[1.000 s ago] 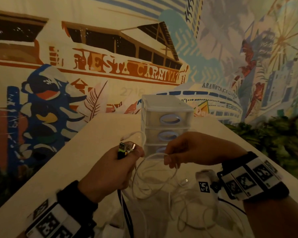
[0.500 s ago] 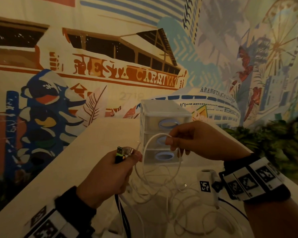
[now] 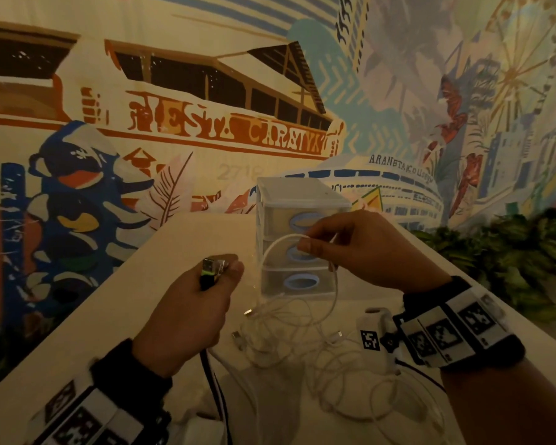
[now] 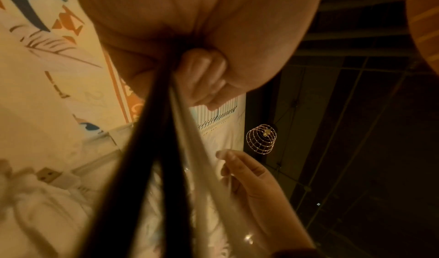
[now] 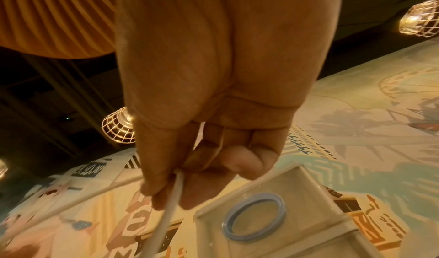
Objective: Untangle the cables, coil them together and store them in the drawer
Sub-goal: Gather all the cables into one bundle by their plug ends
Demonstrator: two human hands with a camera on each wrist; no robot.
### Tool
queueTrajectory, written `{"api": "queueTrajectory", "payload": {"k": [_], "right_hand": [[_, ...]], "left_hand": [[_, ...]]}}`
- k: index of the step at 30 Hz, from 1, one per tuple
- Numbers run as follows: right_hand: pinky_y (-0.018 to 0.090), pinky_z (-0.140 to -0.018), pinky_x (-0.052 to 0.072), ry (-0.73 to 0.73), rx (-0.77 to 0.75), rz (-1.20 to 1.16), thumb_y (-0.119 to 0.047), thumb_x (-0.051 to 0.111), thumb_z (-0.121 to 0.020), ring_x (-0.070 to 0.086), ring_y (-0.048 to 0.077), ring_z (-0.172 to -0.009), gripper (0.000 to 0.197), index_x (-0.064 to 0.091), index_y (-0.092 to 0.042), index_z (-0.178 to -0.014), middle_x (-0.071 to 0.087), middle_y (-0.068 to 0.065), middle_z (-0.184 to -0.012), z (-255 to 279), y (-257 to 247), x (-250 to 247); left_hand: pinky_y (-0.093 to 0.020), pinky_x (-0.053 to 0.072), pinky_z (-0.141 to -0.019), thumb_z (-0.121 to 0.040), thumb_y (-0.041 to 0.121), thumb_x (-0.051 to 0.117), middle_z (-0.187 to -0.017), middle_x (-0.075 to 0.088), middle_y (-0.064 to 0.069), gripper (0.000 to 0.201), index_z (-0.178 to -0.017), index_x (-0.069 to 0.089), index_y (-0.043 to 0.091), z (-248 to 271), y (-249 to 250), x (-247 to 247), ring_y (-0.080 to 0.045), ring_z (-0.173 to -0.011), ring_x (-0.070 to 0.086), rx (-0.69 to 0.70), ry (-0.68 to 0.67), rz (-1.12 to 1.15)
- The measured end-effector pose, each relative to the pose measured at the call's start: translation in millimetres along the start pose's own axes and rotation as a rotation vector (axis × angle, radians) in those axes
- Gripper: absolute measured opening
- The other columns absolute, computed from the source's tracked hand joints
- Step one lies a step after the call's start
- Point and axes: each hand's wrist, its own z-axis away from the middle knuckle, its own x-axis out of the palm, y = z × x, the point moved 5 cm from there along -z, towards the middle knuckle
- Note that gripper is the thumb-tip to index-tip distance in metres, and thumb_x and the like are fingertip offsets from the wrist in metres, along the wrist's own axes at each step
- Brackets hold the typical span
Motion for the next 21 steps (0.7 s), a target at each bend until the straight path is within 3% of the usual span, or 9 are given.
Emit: {"api": "queueTrajectory", "payload": {"k": [2,6,10,16,21], "right_hand": [[0.011,-0.063,0.047,0.010,-0.012,0.035,-0.041,0.070,-0.093,0.066,0.003,-0.061,0.016,0.079,-0.029,-0.092,0.071,-0.016,-0.075,-0.8,-0.6,4.8],[0.011,-0.063,0.048,-0.002,-0.015,0.049,-0.039,0.071,-0.093,0.066,0.002,-0.065,0.014,0.079,-0.027,-0.092,0.070,-0.023,-0.078,-2.2,-5.6,15.6],[0.011,-0.063,0.047,-0.056,-0.012,0.060,-0.041,0.071,-0.092,0.064,-0.002,-0.065,0.015,0.078,-0.029,-0.091,0.067,-0.029,-0.071,-1.9,-4.8,20.0],[0.033,-0.074,0.057,-0.180,0.116,0.151,-0.049,0.068,-0.092,0.066,0.001,-0.067,0.023,0.077,-0.030,-0.085,0.072,-0.011,-0.071,2.1,32.8,28.0],[0.020,-0.071,0.051,-0.313,0.233,0.122,-0.049,0.064,-0.094,0.071,0.003,-0.068,0.029,0.078,-0.025,-0.089,0.075,-0.007,-0.082,8.1,59.0,31.1]], "left_hand": [[-0.021,0.024,-0.038,-0.095,0.040,0.051,-0.053,0.026,0.000,0.037,-0.116,0.067,0.014,3.8,7.9,7.0,-0.013,-0.041,0.019,0.036,-0.110,0.058],[-0.023,0.025,-0.039,-0.088,0.049,0.052,-0.050,0.025,-0.002,0.034,-0.102,0.075,0.028,12.6,20.7,13.9,-0.015,-0.040,0.020,0.123,-0.201,-0.054],[-0.022,0.024,-0.040,-0.091,0.041,0.052,-0.051,0.024,-0.002,0.032,-0.086,0.066,0.012,12.5,21.7,11.6,-0.016,-0.041,0.018,0.167,-0.178,-0.012],[-0.023,0.015,-0.042,-0.096,0.030,0.049,-0.052,0.020,-0.001,0.028,-0.081,0.055,0.007,13.7,30.2,4.4,-0.013,-0.040,0.014,0.211,-0.128,0.218],[-0.022,0.013,-0.039,-0.095,0.029,0.049,-0.048,0.022,0.000,0.030,-0.073,0.047,0.007,14.8,37.7,-0.9,-0.013,-0.035,0.014,0.233,-0.090,0.328]]}}
